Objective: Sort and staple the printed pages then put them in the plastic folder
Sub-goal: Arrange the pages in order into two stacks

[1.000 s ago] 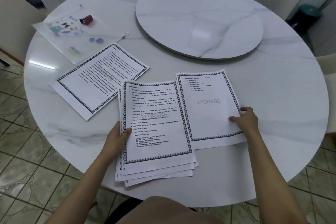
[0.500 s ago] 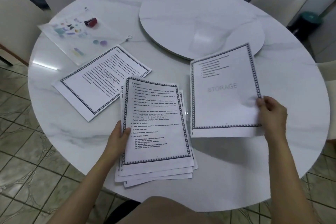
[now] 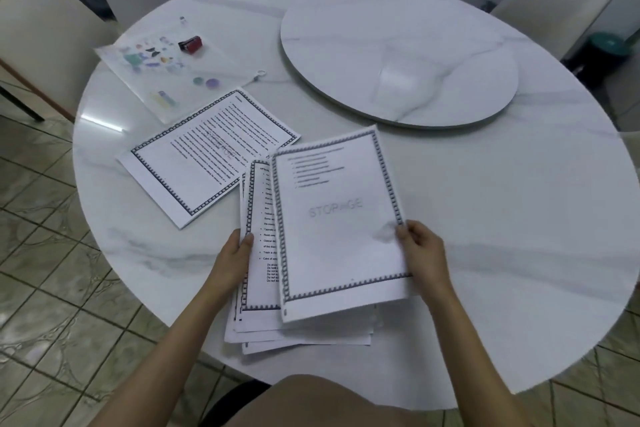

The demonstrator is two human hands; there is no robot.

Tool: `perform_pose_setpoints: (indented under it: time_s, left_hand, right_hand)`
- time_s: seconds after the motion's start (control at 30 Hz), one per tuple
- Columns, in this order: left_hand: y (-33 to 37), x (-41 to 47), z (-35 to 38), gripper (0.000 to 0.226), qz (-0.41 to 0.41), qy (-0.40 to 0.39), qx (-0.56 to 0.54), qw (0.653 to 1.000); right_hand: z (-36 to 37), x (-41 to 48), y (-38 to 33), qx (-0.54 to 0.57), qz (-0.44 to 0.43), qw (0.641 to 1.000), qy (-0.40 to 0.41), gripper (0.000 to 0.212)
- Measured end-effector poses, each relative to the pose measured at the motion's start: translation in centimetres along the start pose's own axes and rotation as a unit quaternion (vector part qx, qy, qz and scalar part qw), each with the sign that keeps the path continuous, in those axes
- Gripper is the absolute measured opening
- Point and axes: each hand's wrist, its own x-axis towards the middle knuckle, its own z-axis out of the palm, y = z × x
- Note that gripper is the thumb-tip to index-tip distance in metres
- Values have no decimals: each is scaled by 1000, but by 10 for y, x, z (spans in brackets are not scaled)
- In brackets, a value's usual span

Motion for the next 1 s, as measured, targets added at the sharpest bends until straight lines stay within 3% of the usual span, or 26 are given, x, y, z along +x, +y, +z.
perform_pose_setpoints:
  time_s: [0.17, 0.37, 0.83, 0.93, 1.0]
  left_hand:
    - [1, -1, 0, 41, -3, 6, -3, 1000]
    - [-4, 0, -2, 26, 26, -4, 53, 998]
    - [-4, -2, 0, 25, 42, 0, 34, 999]
    - [-1, -4, 0, 32, 69, 0, 45, 997]
    - [2, -6, 0, 34, 96, -3, 46, 994]
  right_hand:
    - [37, -31, 17, -48, 59, 995, -63, 14]
    - [40, -40, 10, -52, 55, 990, -123, 14]
    - [32, -38, 7, -103, 33, 979, -170, 12]
    - [31, -36, 7, -90, 50, 984, -148, 8]
    - [30, -34, 6, -79, 48, 989, -111, 19]
